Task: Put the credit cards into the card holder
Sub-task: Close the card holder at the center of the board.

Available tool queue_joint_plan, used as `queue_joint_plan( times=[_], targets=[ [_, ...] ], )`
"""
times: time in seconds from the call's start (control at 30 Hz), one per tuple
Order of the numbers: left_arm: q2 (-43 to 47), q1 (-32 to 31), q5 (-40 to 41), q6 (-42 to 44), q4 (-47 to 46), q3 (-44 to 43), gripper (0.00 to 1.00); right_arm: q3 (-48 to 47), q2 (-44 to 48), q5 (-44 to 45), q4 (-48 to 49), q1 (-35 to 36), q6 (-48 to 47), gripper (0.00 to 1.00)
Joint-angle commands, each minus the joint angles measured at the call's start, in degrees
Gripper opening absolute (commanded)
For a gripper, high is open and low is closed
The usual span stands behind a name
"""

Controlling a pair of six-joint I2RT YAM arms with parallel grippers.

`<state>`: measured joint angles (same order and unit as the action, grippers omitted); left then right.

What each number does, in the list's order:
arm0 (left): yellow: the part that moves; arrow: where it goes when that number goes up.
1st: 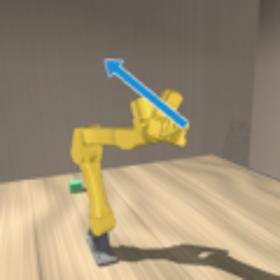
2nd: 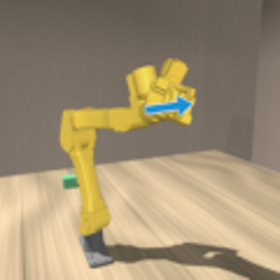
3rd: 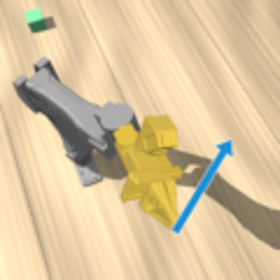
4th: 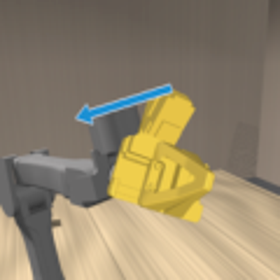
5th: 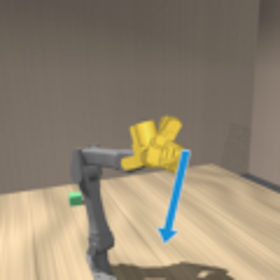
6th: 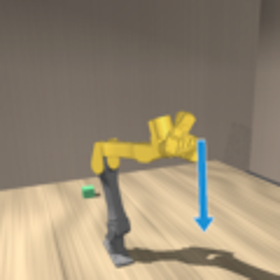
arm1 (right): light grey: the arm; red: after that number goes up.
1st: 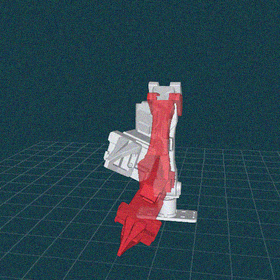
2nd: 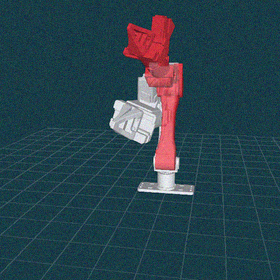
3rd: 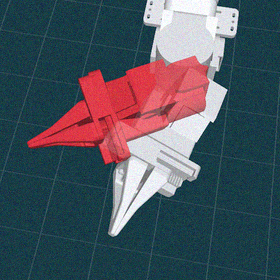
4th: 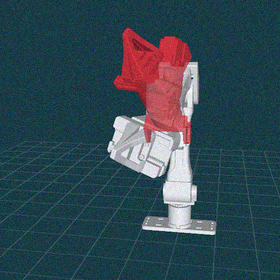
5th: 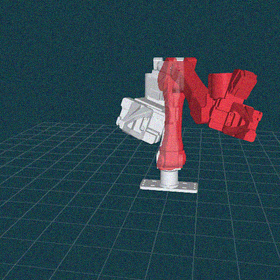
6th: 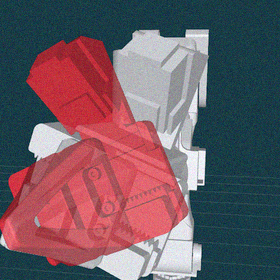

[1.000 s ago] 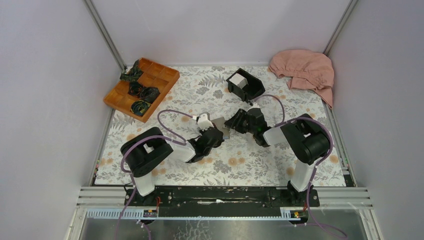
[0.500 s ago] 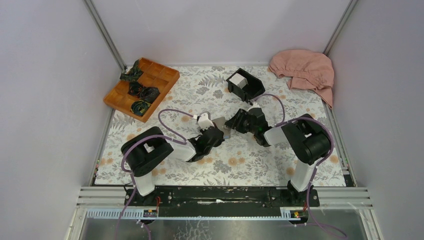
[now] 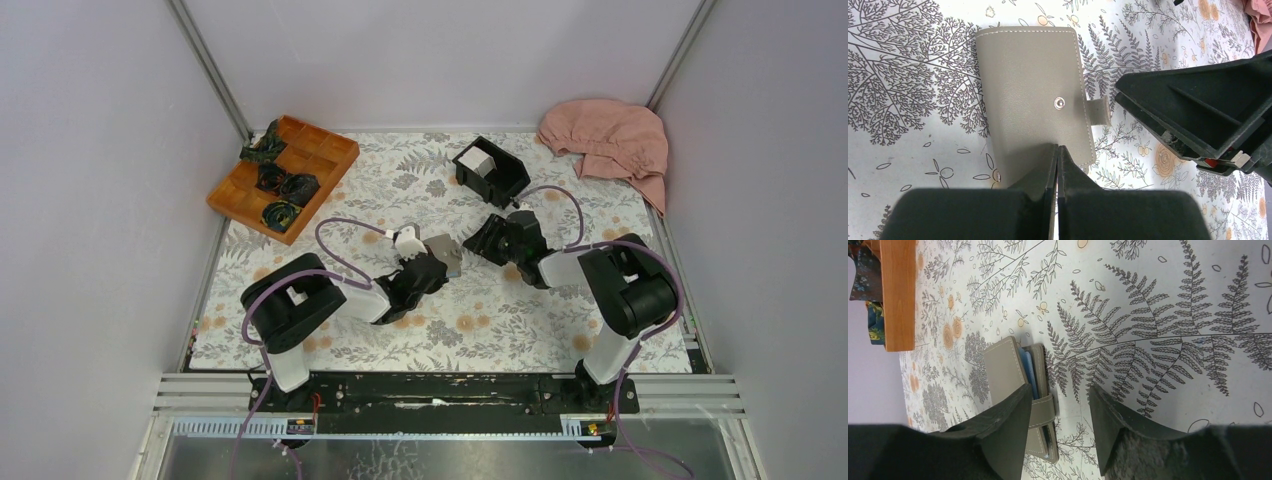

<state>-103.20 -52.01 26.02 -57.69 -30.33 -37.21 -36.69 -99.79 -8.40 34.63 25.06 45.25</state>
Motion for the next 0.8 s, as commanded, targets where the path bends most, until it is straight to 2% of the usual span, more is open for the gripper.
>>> queue_joint_plan(
  times=[0.0,0.43,0.77],
  targets=[
    [-5.41,-0.19,-6.02,3.89,22.62,5.82,0.00,2.71,-1.73,-2.42,-5.93,-0.55,-0.13,0.55],
    [-5.24,-0.12,-6.59,4.51,23.03,6.10,0.00,7.81,-7.20,-12.63,8.06,-0.54,7.93,0.60],
    [-5.17,-0.03,-6.68,4.69,22.95,6.46,0.00,10.52,-6.79,-12.69,11.16,-0.59,9.84,0.62]
  ],
)
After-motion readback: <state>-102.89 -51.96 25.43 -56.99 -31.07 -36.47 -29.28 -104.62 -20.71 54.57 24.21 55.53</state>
